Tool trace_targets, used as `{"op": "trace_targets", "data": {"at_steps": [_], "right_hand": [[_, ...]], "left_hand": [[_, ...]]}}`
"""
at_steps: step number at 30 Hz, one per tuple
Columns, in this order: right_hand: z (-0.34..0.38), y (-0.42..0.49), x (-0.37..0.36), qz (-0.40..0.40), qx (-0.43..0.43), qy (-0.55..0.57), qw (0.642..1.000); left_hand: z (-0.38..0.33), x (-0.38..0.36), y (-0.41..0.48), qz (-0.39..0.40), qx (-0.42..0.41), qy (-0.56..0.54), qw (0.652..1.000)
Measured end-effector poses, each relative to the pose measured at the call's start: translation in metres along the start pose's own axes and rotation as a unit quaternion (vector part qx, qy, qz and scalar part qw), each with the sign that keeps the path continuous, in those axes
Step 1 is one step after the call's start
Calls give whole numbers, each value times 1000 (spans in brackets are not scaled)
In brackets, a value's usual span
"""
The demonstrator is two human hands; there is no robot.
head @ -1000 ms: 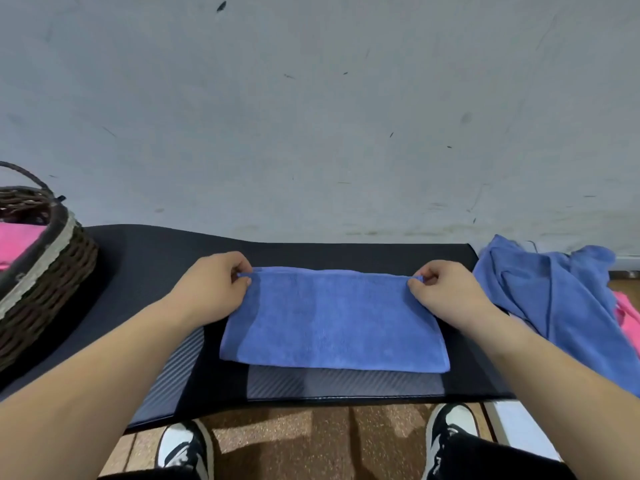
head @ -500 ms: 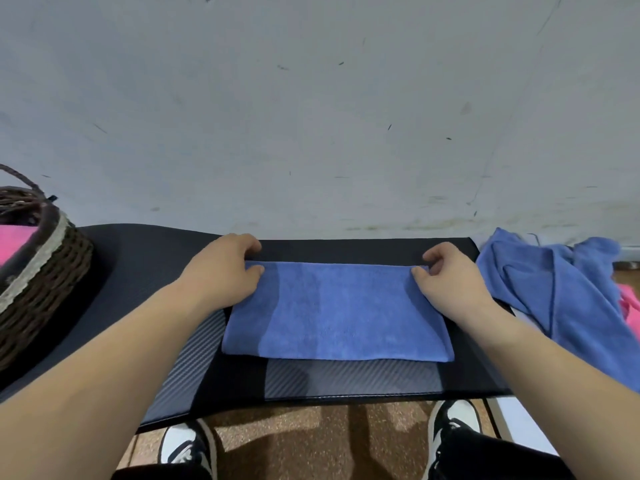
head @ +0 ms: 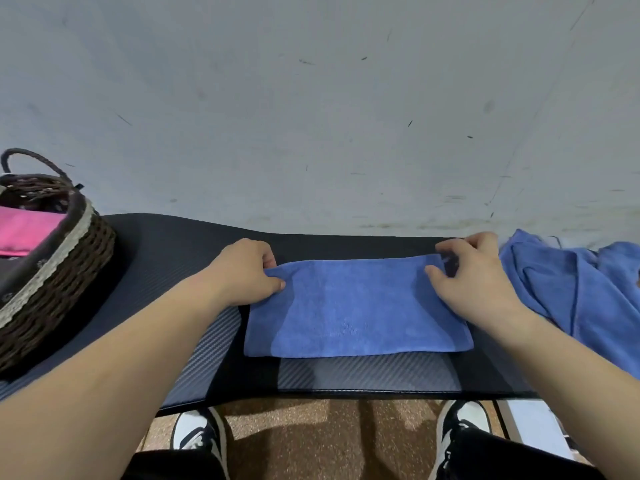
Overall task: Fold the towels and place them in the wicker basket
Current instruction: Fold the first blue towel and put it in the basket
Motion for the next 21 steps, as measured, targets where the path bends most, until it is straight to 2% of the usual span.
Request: {"op": "trace_targets", "data": {"at_steps": [3,6,8,11,14,18,21], "right_hand": [[-7,1,-11,25,-10,-4,1000],[9,-2,-12,18,58,-27,998],[28,-8,-15,35,114,-30,992],[48,-23,-33,121,169,-44,977],[47,-43,-55,235,153,-71,957],[53,-59,-68,276,152,-105,943],[66,-80,-83,303,177,-115,929]], "left_hand": [[0,-1,-4,-4,0,-25,1000],[2,-1,-7,8,18,-60,998],[9,-5,-10,32,59,-98,993],[17,-6,-17,50,93,-141,984],[21,5,-24,29,98,-208,973],[29,20,-38,-4,93,-271,958],[45,40,-47,-54,94,-239,965]]}}
Point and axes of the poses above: each hand's wrist, its own y-axis towards the middle knuckle, its own x-axis out of the back of the hand, z = x × y, the point moved 10 cm from there along y, towards the middle knuckle, and after that the axes turned 7 degrees about -z, right-handed, at the moved point
